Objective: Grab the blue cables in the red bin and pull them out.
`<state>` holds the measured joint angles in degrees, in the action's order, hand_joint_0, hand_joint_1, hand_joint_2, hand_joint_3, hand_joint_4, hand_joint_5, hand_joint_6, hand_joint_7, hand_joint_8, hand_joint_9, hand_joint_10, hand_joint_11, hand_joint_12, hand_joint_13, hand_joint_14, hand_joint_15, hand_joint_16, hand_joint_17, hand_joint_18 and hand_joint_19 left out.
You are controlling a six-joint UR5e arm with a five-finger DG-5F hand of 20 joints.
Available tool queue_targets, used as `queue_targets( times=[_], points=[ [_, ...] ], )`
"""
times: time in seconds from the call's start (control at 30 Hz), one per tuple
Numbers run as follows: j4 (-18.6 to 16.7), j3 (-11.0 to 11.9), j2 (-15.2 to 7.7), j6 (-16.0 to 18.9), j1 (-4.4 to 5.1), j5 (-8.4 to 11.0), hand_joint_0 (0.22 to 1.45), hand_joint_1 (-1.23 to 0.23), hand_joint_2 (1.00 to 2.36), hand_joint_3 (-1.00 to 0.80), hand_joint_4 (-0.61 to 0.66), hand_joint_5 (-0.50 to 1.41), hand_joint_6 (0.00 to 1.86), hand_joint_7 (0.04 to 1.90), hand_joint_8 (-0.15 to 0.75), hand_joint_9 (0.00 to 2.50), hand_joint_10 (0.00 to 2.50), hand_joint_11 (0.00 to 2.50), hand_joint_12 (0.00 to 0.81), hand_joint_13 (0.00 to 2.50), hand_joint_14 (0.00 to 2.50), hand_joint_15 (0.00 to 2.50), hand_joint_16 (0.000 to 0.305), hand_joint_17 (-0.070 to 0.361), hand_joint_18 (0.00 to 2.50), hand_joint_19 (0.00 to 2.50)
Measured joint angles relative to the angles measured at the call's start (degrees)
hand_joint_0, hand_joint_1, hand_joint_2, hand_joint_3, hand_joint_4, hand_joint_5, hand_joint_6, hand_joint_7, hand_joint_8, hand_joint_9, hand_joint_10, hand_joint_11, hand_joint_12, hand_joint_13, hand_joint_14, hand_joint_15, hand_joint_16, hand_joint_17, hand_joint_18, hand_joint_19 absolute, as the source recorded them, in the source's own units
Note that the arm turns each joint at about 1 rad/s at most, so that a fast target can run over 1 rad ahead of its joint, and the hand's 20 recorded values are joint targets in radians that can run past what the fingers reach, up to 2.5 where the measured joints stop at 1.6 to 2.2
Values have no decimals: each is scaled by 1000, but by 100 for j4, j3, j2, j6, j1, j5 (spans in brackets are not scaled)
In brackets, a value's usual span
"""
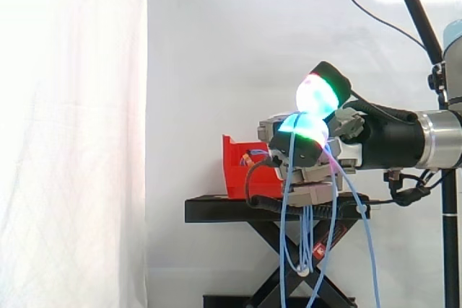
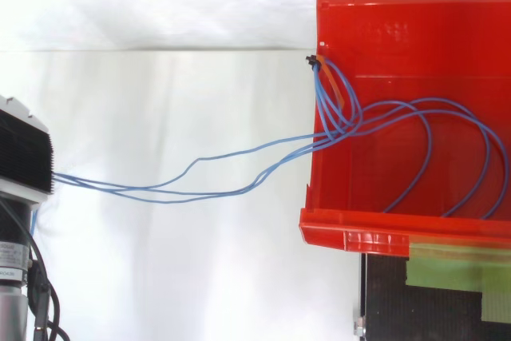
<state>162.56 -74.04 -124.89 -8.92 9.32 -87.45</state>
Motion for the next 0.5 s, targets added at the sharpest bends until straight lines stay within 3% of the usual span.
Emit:
queue_targets(
  times=[0.5],
  points=[
    [2, 3, 0, 0, 0, 0, 913, -947, 1000, -1000, -38, 1041, 330, 914, 166, 1577, 27, 1831, 246, 1485, 1228, 1609, 37, 82, 1233, 1402]
  ],
)
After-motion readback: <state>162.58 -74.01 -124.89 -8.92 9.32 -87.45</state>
